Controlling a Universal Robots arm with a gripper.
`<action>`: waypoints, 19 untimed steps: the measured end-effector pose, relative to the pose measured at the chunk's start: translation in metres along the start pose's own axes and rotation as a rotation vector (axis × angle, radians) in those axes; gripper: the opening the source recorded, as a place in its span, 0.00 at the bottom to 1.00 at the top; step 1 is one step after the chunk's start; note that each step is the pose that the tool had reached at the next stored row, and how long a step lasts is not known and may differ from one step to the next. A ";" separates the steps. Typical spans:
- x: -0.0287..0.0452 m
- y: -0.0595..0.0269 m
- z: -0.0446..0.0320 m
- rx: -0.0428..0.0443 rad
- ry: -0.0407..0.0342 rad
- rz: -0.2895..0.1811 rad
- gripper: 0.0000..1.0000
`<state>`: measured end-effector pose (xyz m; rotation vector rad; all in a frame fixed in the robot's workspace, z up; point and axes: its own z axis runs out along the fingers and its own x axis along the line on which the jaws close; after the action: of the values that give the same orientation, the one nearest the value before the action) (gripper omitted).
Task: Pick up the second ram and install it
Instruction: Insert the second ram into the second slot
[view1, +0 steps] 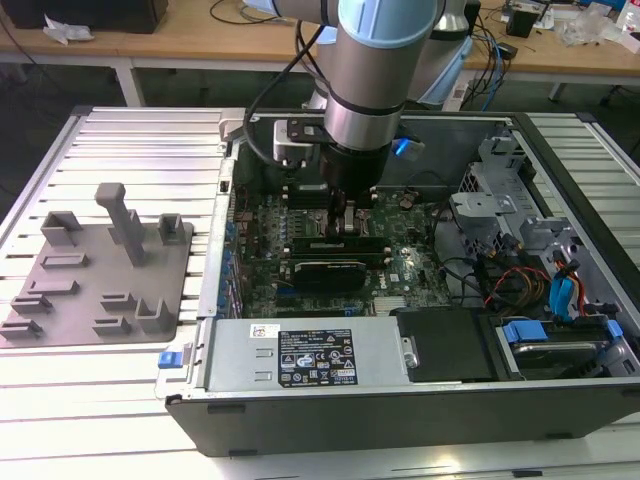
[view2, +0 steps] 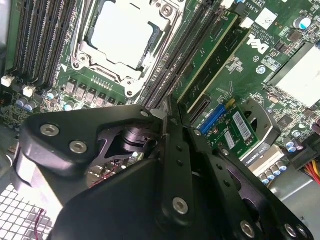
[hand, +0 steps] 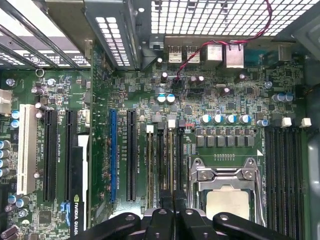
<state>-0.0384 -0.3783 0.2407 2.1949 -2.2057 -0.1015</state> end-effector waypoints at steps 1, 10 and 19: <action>-0.0004 0.0000 0.0002 0.0001 -0.0001 0.000 0.09; -0.0015 0.0010 0.0030 0.0001 -0.0002 0.007 0.09; -0.0021 0.0009 0.0046 0.0001 -0.0002 0.006 0.09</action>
<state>-0.0396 -0.3761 0.2362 2.1877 -2.2128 -0.1015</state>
